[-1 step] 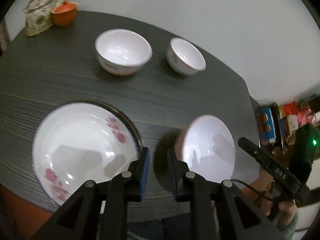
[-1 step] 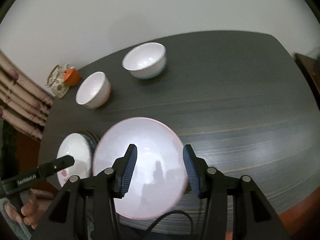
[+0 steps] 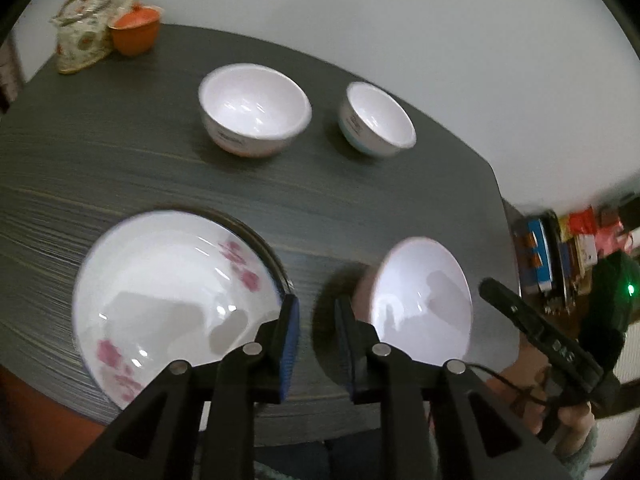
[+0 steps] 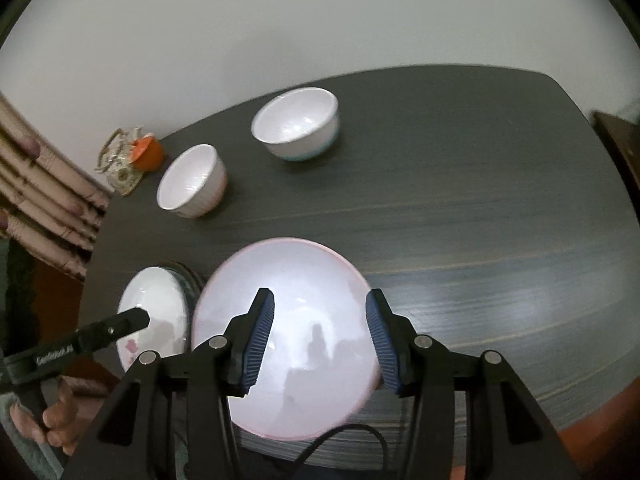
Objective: Organize plates and bowls
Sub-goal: 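Carry the pink bowl beside the plate stack and set it down, then open both tools and move them to the white 'Rabbit' bowl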
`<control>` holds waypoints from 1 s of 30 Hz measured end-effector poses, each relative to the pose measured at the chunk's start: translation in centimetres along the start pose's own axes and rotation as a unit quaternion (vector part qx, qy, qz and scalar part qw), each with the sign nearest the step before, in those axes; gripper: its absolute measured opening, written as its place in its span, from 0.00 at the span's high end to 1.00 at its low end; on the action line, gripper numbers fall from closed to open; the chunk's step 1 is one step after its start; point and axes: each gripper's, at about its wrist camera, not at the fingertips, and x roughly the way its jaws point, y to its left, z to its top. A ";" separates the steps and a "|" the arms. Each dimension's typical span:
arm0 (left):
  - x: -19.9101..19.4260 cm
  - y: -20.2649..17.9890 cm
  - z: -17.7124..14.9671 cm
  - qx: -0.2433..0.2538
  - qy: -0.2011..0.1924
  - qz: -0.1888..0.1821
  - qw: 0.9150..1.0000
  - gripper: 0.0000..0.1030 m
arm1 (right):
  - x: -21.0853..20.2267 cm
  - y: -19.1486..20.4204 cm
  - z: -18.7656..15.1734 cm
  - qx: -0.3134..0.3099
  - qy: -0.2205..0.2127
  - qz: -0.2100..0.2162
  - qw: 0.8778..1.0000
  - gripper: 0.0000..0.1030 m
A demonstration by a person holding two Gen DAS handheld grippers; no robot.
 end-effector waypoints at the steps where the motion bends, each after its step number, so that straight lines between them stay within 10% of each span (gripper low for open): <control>1: -0.3 0.4 0.5 -0.004 -0.006 0.002 1.000 0.80 | -0.1 0.4 0.2 -0.006 -0.001 0.003 1.000 0.56; 14: -2.7 5.0 5.5 -0.009 -0.075 0.112 0.991 0.78 | 1.4 8.3 3.7 -0.105 0.011 0.031 0.994 0.52; 30: 2.7 7.4 10.8 -0.029 -0.054 0.097 0.993 0.77 | 8.5 11.1 8.4 -0.109 0.038 0.049 0.992 0.52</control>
